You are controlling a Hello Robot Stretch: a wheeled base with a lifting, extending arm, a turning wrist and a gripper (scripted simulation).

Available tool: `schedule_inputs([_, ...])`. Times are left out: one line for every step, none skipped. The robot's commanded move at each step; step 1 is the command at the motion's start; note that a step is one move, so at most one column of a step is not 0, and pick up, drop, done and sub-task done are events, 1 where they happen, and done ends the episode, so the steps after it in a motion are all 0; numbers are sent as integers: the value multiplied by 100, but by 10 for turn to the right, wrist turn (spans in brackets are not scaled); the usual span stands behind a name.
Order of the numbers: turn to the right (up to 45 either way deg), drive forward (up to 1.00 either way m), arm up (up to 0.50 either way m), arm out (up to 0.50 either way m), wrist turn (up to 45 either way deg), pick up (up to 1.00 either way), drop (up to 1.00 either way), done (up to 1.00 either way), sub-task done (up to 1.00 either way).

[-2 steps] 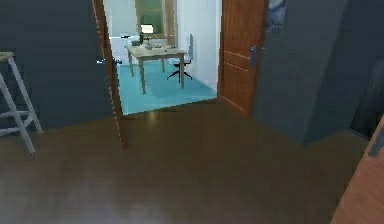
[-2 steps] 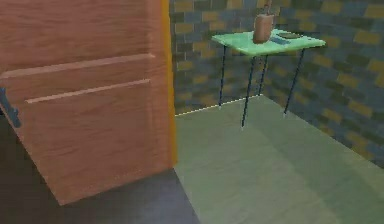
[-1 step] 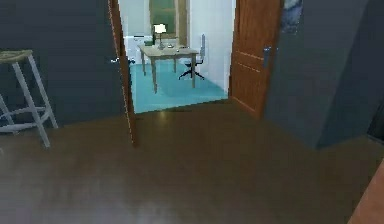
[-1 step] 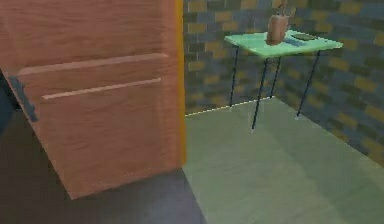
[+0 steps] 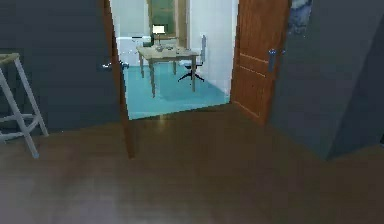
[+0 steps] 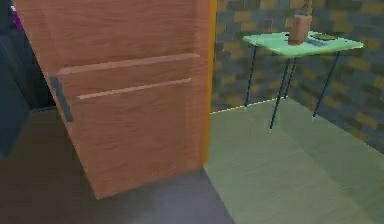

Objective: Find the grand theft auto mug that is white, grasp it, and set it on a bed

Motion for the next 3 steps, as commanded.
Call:
schedule_inputs([-210, 0, 0, 0, 0, 0, 0, 0, 0])
schedule_inputs([0, 40, 0, 0, 0, 0, 0, 0, 0])
schedule_inputs([-420, 0, 0, 0, 0, 0, 0, 0, 0])
